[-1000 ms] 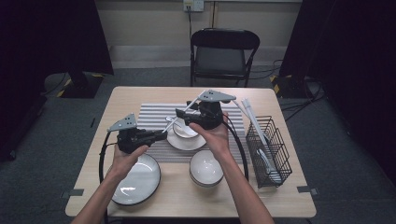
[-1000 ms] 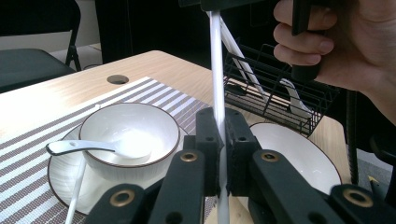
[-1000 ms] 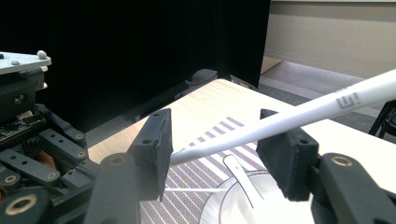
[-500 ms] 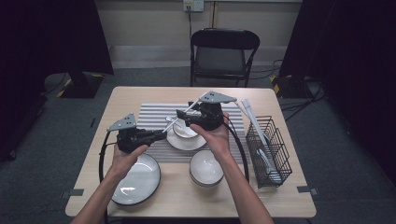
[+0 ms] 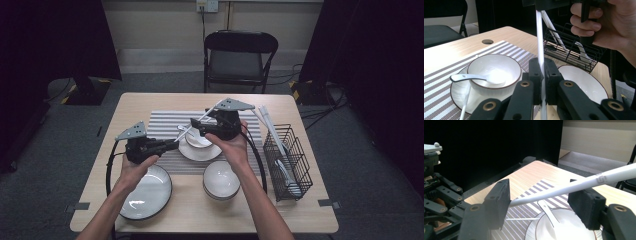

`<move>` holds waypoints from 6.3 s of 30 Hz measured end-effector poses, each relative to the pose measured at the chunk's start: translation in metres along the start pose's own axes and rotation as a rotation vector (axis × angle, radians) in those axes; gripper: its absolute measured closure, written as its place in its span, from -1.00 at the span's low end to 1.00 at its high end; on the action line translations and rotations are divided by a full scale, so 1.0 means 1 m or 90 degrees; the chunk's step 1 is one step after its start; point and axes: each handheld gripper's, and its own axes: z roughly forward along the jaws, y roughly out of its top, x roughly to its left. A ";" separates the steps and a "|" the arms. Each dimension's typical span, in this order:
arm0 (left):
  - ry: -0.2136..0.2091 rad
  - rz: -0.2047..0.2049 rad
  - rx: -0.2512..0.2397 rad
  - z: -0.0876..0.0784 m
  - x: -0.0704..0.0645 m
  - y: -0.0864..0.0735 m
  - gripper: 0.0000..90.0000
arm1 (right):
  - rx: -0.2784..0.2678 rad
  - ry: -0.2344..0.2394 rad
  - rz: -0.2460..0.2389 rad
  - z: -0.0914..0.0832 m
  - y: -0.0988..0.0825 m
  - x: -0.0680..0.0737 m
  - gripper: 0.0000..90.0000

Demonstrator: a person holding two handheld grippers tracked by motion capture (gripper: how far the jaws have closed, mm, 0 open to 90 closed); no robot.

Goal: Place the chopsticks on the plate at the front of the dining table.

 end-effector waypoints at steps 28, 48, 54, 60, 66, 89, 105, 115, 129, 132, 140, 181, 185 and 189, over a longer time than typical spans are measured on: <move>0.013 -0.006 -0.004 -0.006 0.008 -0.001 0.92 | 0.011 -0.001 0.006 -0.004 -0.007 -0.006 -0.39; 0.034 -0.005 0.006 -0.014 0.013 -0.003 0.92 | 0.076 -0.042 0.026 -0.013 -0.040 -0.035 -0.31; 0.041 -0.008 0.008 -0.020 0.017 -0.004 0.92 | 0.103 -0.067 0.017 -0.010 -0.049 -0.039 -0.35; 0.057 -0.017 0.015 -0.028 0.024 -0.011 0.92 | 0.139 -0.097 0.009 -0.006 -0.061 -0.045 -0.37; 0.066 -0.023 0.009 -0.034 0.029 -0.010 0.92 | 0.172 -0.105 0.023 -0.003 -0.070 -0.055 -0.37; 0.078 -0.015 0.017 -0.030 0.048 0.010 0.92 | 0.226 -0.122 0.031 0.006 -0.104 -0.070 -0.53; 0.113 -0.044 0.028 -0.031 0.075 0.004 0.92 | 0.256 -0.148 0.037 0.007 -0.123 -0.077 -0.52; 0.119 -0.051 0.038 -0.023 0.088 0.008 0.92 | 0.261 -0.171 0.033 0.003 -0.132 -0.079 -0.53; 0.131 -0.066 0.057 -0.021 0.097 -0.004 0.92 | 0.278 -0.194 0.033 0.002 -0.152 -0.082 -0.56; 0.137 -0.078 0.065 -0.021 0.102 -0.010 0.92 | 0.276 -0.203 0.041 0.001 -0.156 -0.085 -0.55; 0.139 -0.085 0.080 -0.019 0.104 -0.019 0.92 | 0.287 -0.205 0.042 0.003 -0.161 -0.087 -0.59; 0.124 -0.100 0.178 0.043 0.120 -0.038 0.92 | 0.255 -0.217 0.026 0.002 -0.169 -0.084 -0.64; 0.126 -0.097 0.178 0.046 0.122 -0.037 0.92 | 0.256 -0.217 0.025 0.002 -0.169 -0.084 -0.64; 0.122 -0.088 0.191 0.049 0.121 -0.037 0.92 | 0.255 -0.217 0.027 0.002 -0.169 -0.084 -0.64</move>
